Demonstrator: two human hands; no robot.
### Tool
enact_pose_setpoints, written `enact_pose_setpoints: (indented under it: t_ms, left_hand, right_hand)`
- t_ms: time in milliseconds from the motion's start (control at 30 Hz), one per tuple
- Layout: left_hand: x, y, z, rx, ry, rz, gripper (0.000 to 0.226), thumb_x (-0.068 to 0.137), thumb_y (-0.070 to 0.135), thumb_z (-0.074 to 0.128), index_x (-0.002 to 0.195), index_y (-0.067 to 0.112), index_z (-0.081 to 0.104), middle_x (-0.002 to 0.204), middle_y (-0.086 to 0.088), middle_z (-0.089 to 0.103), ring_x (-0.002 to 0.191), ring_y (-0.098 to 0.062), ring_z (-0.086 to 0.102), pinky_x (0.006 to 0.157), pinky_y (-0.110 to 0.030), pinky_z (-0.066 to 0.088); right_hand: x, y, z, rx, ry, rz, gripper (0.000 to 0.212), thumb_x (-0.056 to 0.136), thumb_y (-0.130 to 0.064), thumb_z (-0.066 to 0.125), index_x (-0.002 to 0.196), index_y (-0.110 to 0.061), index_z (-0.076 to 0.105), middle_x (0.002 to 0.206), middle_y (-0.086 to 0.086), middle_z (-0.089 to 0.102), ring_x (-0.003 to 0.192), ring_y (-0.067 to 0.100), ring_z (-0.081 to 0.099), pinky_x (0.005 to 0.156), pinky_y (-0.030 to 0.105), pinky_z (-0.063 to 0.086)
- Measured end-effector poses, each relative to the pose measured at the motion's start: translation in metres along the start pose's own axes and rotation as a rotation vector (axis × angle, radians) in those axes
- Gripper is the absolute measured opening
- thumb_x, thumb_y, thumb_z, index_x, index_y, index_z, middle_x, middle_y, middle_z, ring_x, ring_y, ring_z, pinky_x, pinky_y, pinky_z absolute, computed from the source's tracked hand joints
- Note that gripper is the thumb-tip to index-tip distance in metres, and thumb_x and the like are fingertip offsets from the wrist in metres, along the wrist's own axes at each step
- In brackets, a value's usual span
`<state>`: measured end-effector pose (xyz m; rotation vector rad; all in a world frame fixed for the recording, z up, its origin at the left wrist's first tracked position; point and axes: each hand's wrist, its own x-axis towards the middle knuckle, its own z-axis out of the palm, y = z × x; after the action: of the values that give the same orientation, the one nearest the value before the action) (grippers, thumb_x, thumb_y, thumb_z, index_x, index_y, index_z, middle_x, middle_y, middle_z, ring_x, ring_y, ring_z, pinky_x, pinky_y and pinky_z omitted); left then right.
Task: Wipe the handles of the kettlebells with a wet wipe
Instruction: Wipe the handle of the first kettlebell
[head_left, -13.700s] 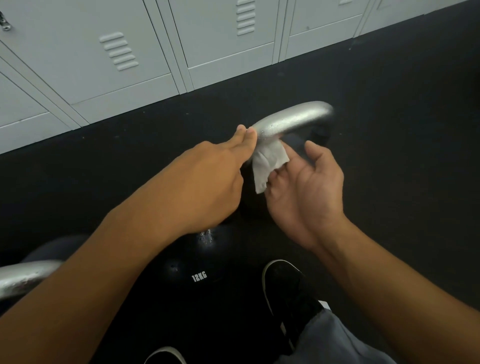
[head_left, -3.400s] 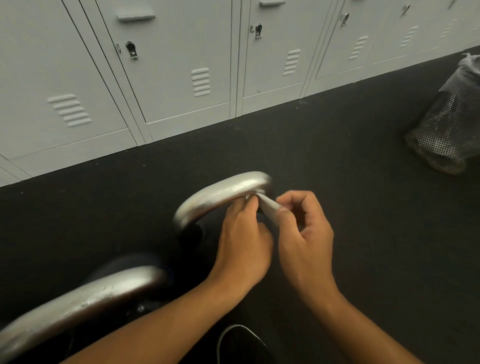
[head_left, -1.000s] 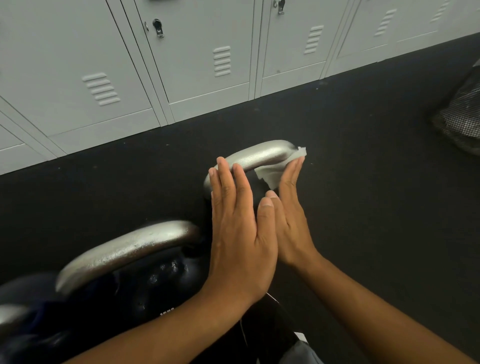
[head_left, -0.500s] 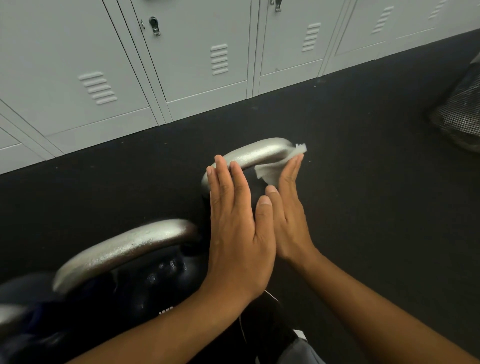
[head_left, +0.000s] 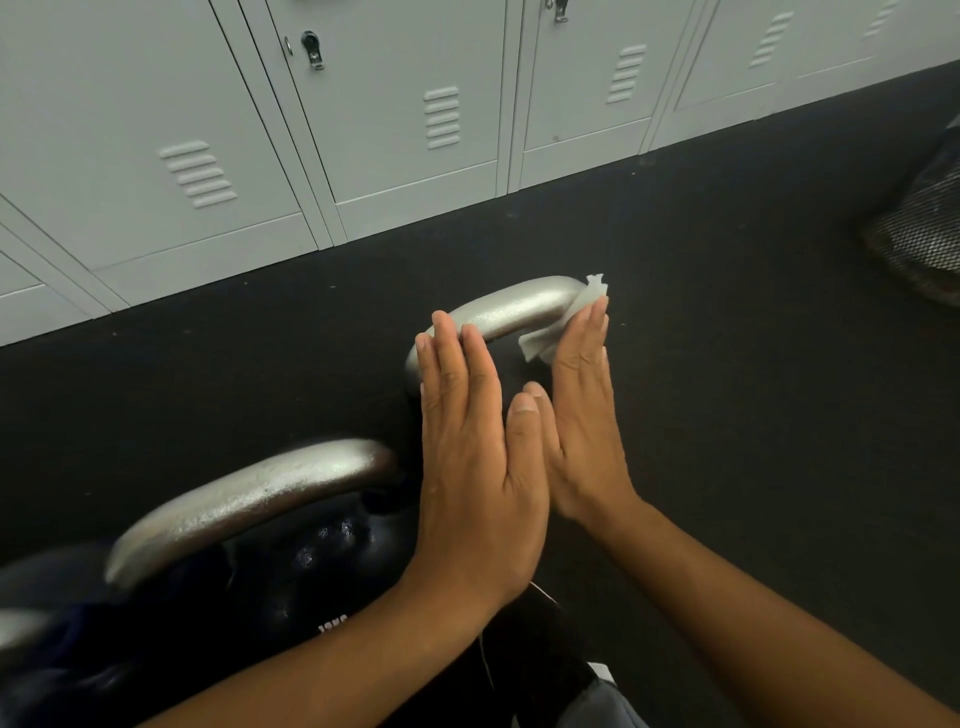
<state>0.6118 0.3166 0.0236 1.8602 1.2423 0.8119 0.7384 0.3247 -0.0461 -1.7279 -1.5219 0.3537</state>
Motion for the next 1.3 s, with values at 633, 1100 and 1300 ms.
enact_pose_setpoints:
  t_ms: [633,1100,1300]
  left_hand:
    - [0.0,-0.005,0.0,0.072,0.009,0.022,0.068,0.105,0.041,0.019,0.163,0.022,-0.01,0.166,0.018,-0.028,0.149,0.006,-0.029,0.127,-0.03,-0.009]
    - [-0.001,-0.009,-0.001,0.062,0.011,0.039,0.069,0.103,0.044,0.016,0.163,0.02,-0.007,0.168,0.015,-0.025,0.151,0.004,-0.026,0.13,-0.039,-0.004]
    - [-0.001,-0.009,-0.002,0.045,0.003,0.037,0.063,0.106,0.036,0.02,0.16,0.027,-0.012,0.167,0.017,-0.027,0.15,0.005,-0.027,0.13,-0.039,-0.004]
  right_hand:
    - [0.0,0.008,0.008,-0.386,-0.057,-0.404,0.098,0.102,-0.036,0.058,0.163,-0.015,-0.016,0.171,0.004,-0.024,0.161,0.026,-0.013,0.131,0.045,-0.003]
    - [-0.002,0.008,0.013,-0.499,-0.053,-0.429,0.09,0.106,-0.048,0.046,0.163,-0.017,-0.016,0.171,0.003,-0.026,0.16,0.025,-0.016,0.131,0.044,-0.007]
    - [-0.003,0.006,0.013,-0.254,0.069,-0.099,0.081,0.108,-0.035,0.041,0.164,-0.014,-0.014,0.172,0.003,-0.025,0.161,0.025,-0.015,0.131,0.041,-0.009]
